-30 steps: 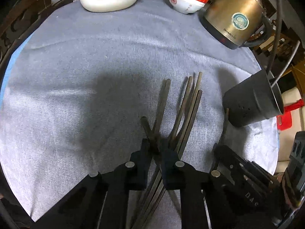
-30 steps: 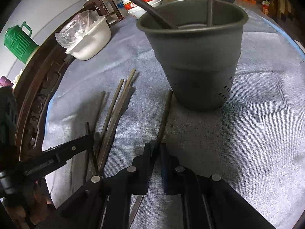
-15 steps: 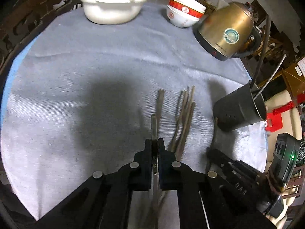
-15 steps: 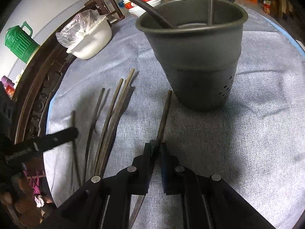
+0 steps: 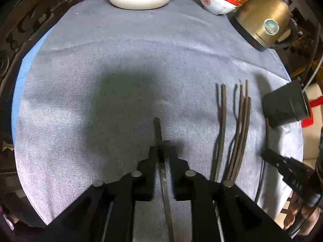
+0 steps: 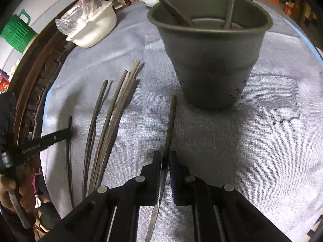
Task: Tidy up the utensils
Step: 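Lift both chopsticks upright and carry them above the grey cup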
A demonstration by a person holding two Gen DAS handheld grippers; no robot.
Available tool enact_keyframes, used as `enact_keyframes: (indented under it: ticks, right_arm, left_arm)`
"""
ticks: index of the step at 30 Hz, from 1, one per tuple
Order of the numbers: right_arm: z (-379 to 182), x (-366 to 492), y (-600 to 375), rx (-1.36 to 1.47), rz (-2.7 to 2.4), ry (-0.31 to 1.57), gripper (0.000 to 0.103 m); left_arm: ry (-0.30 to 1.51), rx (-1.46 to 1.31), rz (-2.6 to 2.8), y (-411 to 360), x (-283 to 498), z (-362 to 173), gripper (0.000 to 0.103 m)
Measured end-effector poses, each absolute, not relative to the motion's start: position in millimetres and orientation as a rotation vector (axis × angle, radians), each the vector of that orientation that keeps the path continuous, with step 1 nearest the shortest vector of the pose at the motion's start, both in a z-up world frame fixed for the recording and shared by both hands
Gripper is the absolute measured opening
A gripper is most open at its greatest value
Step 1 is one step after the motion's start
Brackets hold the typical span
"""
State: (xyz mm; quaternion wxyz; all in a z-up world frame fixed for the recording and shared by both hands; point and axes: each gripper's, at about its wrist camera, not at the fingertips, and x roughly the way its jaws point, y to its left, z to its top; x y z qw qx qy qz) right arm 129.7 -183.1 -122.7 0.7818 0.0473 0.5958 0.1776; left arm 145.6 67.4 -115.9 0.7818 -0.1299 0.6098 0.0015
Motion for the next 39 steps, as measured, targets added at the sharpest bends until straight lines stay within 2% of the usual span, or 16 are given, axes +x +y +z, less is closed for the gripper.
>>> enact_keyframes:
  ticks: [2, 5, 6, 7, 13, 23, 32, 39]
  right_arm:
    - [-123, 133, -183, 0.096, 0.365, 1.289, 0.012]
    - [-124, 137, -179, 0.087, 0.349, 1.292, 0.012]
    - [-124, 138, -175, 0.067, 0.344, 1.292, 0.012]
    - [-124, 138, -172, 0.051, 0.341, 1.292, 0.012]
    - [-124, 139, -165, 0.005, 0.349, 1.287, 0.006]
    - [-74, 86, -181, 0.112, 0.428, 1.039, 0.006]
    - [-13, 57, -201, 0.139, 0.338, 0.675, 0.006]
    - [2, 48, -205, 0.070, 0.197, 0.456, 0.006]
  left_arm:
    - [1.307, -0.277, -0.002, 68, 142, -114, 0.031]
    - [1.317, -0.278, -0.005, 71, 136, -117, 0.029]
    - [1.325, -0.271, -0.003, 71, 137, -120, 0.014]
    - [1.331, -0.251, 0.002, 70, 139, -122, 0.007]
    - [1.303, -0.274, -0.048, 73, 136, -119, 0.005]
    - [0.994, -0.297, -0.088, 86, 87, -46, 0.005]
    - [0.663, -0.292, -0.012, 87, 69, 12, 0.005]
    - [0.396, -0.189, 0.119, 76, 62, 23, 0.005]
